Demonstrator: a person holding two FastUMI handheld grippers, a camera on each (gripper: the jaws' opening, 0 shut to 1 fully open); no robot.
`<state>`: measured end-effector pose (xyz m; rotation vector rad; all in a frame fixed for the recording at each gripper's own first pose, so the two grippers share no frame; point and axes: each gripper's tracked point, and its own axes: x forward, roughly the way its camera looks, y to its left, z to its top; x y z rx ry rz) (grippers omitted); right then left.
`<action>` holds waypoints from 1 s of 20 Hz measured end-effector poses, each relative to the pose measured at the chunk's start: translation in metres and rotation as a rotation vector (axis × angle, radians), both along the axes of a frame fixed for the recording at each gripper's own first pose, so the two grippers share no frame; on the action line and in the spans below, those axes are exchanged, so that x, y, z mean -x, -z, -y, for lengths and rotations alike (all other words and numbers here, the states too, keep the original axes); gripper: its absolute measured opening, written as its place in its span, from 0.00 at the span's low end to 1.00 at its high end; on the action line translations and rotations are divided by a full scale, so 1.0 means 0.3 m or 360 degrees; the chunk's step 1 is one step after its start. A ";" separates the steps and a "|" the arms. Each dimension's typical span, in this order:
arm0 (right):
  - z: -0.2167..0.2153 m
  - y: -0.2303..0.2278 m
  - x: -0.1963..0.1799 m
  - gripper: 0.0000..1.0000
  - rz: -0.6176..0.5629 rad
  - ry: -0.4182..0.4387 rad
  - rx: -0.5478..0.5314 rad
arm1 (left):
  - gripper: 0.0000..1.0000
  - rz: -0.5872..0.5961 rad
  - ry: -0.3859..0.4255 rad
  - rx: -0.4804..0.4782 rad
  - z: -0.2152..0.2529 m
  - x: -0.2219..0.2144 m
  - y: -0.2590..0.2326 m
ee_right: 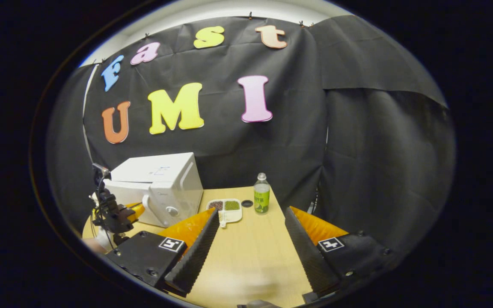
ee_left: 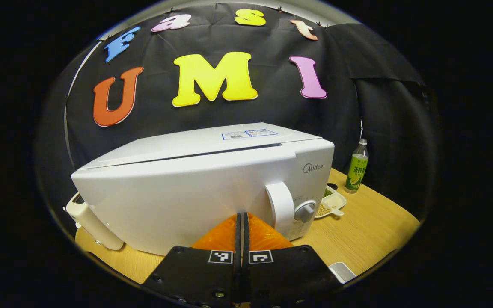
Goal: Open the microwave oven with the left hand, put the food in, and close the microwave oven.
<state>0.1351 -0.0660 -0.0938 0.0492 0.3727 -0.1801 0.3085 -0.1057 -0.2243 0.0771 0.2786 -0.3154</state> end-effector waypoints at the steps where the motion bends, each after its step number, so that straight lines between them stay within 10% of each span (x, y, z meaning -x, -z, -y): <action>1: -0.008 -0.003 0.001 0.99 0.0005 -0.0005 0.0000 | 0.00 0.0000 -0.0001 0.0010 0.000 -0.004 -0.006; 13: -0.186 -0.085 0.005 0.99 0.0104 -0.0143 0.0017 | 0.00 0.0074 -0.0036 0.0043 -0.028 0.075 -0.165; 16: -0.248 -0.075 -0.004 0.99 0.0110 -0.0190 0.0012 | 0.96 0.0135 -0.0061 0.0013 -0.080 0.157 -0.253; 20: -0.327 -0.063 -0.012 0.99 0.0128 -0.0255 0.0020 | 0.97 0.0144 -0.0082 0.0044 -0.119 0.243 -0.330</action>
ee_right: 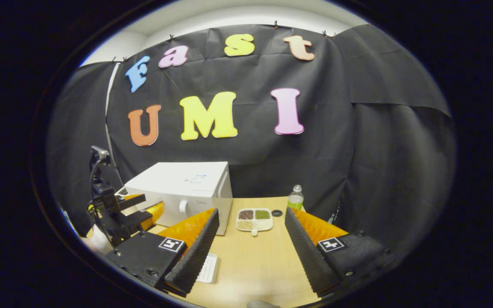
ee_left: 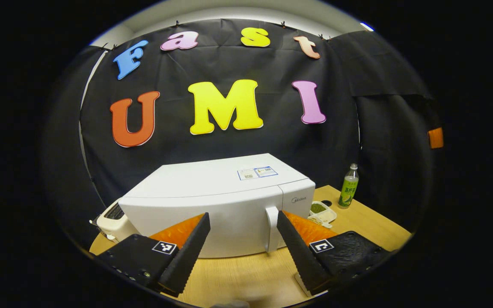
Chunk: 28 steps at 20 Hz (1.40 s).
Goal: Open the microwave oven with the left hand, put the food in, and close the microwave oven.
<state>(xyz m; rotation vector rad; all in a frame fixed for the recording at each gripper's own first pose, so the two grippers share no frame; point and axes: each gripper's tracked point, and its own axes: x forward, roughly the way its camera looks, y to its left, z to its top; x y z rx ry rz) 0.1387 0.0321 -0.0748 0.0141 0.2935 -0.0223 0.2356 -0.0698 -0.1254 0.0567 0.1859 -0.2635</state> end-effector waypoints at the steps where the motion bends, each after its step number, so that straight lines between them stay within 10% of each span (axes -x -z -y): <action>1: -0.018 0.001 -0.003 0.99 0.0008 -0.0010 0.0001 | 0.97 -0.0005 -0.0008 0.0016 -0.021 0.026 -0.023; 28: -0.303 -0.252 0.107 0.98 0.0384 -0.0061 0.0016 | 0.96 0.0334 -0.0370 0.0099 -0.682 0.530 -0.516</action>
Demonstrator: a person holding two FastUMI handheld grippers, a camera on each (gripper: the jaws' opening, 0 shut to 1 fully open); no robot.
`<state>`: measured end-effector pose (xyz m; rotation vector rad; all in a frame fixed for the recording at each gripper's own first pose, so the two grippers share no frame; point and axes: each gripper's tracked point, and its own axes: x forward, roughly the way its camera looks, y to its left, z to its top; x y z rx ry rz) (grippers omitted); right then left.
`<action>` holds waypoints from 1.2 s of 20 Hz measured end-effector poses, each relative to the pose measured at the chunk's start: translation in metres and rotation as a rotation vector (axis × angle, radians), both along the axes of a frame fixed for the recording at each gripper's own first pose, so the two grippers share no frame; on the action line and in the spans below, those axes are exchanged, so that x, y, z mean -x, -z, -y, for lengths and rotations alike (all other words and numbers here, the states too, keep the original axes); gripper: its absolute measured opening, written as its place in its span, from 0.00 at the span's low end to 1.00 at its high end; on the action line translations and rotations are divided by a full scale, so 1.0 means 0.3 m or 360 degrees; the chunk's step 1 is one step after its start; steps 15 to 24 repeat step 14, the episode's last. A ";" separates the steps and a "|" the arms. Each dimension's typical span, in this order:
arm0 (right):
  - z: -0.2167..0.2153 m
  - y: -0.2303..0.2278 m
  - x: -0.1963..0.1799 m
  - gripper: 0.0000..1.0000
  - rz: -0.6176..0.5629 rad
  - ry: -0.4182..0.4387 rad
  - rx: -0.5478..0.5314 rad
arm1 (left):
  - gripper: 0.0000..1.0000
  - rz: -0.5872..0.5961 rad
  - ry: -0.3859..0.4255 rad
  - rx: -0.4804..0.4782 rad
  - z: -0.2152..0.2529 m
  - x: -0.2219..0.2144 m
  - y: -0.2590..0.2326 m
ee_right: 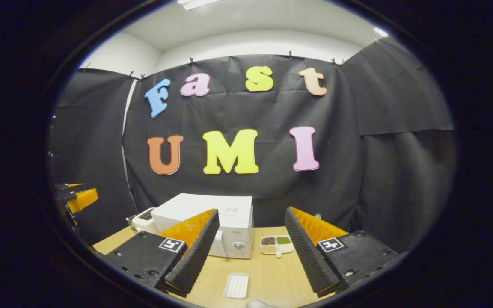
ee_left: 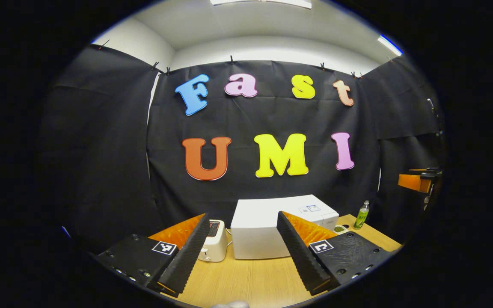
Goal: Open the microwave oven with the left hand, put the food in, and close the microwave oven.
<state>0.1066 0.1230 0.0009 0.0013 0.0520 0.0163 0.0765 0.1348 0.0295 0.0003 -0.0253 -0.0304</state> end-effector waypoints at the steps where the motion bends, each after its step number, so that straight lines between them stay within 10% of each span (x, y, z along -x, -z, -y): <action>1: -0.009 -0.011 0.005 0.98 0.0009 -0.0006 -0.0004 | 0.96 0.0020 -0.0009 -0.0004 -0.006 0.003 -0.018; 24: -0.023 -0.102 0.075 0.91 0.0096 0.0003 0.0025 | 0.96 0.0093 0.0046 0.0042 0.055 0.025 -0.112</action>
